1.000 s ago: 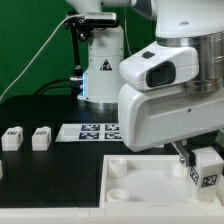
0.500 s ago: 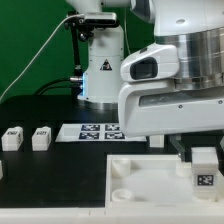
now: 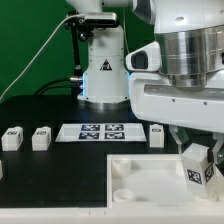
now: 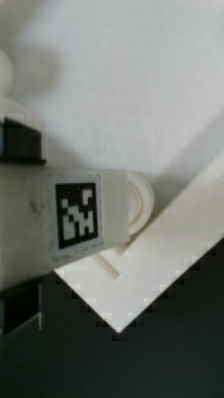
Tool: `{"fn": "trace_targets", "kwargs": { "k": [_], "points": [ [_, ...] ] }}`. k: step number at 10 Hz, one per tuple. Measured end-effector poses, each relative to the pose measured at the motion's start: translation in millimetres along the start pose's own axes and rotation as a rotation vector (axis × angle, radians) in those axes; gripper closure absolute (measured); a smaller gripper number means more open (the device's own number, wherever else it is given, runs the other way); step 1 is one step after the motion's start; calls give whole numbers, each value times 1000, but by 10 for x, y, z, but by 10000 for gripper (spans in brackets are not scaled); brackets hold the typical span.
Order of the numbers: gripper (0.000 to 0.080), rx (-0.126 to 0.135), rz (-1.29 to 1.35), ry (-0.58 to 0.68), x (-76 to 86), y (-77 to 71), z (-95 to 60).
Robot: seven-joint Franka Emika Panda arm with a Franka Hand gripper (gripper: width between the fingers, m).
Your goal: Assemble one leg
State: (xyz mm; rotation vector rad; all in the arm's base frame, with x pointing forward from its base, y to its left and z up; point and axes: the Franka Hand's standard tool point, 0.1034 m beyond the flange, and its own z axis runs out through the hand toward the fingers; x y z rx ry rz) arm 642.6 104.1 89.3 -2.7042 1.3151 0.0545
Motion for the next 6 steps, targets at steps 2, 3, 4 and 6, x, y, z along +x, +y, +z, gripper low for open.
{"fn": "trace_targets", "kwargs": {
  "k": [2,3,4,6],
  "points": [
    [505,-4,294,8,-14,-8,4],
    [505,-4,416,8,-44,-25,10],
    [505,-6,499,7,-79,-45,13],
    [505,-2,667,-4,-138,-82,32]
  ]
}}
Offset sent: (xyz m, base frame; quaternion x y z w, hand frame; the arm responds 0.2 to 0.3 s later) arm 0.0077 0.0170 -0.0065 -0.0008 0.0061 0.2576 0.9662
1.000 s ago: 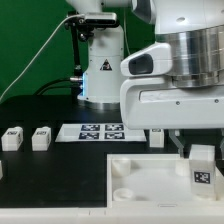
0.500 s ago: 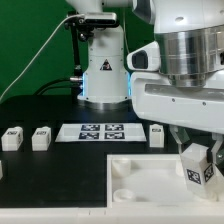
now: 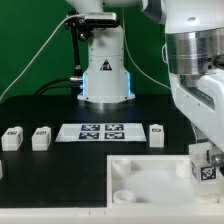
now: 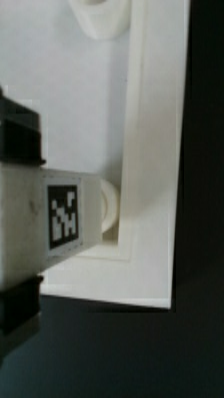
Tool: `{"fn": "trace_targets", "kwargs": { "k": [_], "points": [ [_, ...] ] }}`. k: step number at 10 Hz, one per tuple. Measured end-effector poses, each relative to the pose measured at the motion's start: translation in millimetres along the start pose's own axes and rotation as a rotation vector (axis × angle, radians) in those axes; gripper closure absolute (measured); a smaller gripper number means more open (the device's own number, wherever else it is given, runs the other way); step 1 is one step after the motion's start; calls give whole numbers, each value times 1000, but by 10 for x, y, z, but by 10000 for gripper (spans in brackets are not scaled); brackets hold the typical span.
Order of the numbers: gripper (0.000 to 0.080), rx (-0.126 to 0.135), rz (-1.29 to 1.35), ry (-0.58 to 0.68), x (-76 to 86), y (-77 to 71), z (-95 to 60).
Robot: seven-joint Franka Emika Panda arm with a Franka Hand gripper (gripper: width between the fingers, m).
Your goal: Assemble one leg
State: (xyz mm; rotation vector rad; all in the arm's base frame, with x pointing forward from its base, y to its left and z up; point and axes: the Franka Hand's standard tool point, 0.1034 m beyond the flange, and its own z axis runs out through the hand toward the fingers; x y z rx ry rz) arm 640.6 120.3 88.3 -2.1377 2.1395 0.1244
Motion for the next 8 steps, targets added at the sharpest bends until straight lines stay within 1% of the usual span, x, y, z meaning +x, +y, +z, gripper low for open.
{"fn": "trace_targets", "kwargs": {
  "k": [1,4,5,6,7,8],
  "points": [
    [505,-1,90,-11,-18,4,10],
    [504,-1,72,-19,-28,6,13],
    [337,-1,42,-19,-31,7,14],
    [195,-2,39,-19,-32,8,16],
    [164,-3,-89,-19,-12,12,22],
    [164,-6,-218,-19,1,18,24]
  ]
}}
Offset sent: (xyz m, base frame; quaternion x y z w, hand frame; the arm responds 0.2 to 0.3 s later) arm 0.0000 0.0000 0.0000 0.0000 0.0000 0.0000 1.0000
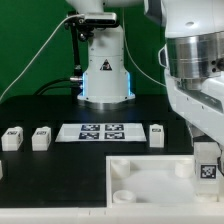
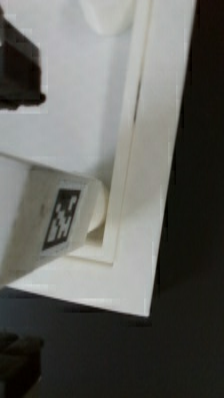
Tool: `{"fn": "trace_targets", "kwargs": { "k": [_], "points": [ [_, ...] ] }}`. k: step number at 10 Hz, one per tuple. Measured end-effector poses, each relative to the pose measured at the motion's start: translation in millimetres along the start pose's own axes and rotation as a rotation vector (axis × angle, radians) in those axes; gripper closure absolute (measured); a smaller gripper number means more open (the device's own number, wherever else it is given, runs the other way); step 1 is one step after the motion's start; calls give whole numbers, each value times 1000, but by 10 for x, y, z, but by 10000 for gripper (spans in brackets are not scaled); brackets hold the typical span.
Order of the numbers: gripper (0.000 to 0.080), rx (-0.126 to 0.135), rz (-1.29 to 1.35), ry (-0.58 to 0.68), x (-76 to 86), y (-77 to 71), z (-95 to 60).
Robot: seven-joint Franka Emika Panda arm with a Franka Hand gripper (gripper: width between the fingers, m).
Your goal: Assemble one leg
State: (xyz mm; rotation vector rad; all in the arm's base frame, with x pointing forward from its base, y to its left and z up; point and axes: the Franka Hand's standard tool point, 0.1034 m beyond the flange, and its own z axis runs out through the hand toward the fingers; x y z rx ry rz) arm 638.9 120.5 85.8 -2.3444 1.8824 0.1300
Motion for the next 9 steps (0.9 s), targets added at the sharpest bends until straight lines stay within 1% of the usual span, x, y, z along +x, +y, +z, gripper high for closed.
{"fn": "trace_targets", "kwargs": {
  "k": [3,4,7,8,9],
  "points": [
    [151,-16,-372,-4,-13,33,27],
    [151,-17,-442,-4,-26,35,30],
    [151,-20,-821,-11,2,45,30],
    [151,-38,-976,-15,0,52,24],
    [151,-41,-1071,-19,5,39,10]
  ]
}}
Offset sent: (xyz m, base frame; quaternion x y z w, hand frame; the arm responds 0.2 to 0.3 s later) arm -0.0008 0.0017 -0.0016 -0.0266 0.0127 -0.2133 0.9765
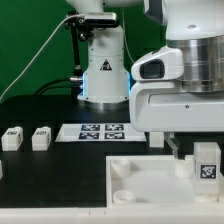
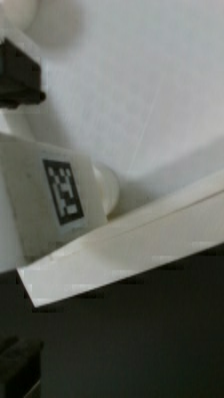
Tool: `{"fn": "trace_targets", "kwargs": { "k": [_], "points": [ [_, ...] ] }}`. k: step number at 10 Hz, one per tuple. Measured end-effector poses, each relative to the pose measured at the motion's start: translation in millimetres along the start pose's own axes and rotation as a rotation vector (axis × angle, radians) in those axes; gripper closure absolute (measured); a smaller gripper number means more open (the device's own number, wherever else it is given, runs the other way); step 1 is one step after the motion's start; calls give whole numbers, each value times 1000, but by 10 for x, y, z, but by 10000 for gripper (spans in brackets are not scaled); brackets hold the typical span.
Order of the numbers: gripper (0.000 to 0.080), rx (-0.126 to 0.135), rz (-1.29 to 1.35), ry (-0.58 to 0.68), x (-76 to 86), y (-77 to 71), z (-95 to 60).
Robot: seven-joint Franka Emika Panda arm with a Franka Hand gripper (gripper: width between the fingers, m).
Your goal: Assemble one leg
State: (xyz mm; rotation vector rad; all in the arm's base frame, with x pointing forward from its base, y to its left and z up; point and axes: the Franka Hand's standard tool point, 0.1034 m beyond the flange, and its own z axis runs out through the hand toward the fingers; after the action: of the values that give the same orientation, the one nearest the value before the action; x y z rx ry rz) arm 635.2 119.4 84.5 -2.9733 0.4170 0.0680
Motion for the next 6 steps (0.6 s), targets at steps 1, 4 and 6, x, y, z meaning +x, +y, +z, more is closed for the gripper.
{"fn": "trace_targets", "kwargs": {
  "k": [1,4,6],
  "points": [
    [151,-5,-145,-7,12,22,-20],
    [151,-5,-217,-7,19,41,-23],
    [410,-5,-217,-7,18,42,-22]
  ]
}}
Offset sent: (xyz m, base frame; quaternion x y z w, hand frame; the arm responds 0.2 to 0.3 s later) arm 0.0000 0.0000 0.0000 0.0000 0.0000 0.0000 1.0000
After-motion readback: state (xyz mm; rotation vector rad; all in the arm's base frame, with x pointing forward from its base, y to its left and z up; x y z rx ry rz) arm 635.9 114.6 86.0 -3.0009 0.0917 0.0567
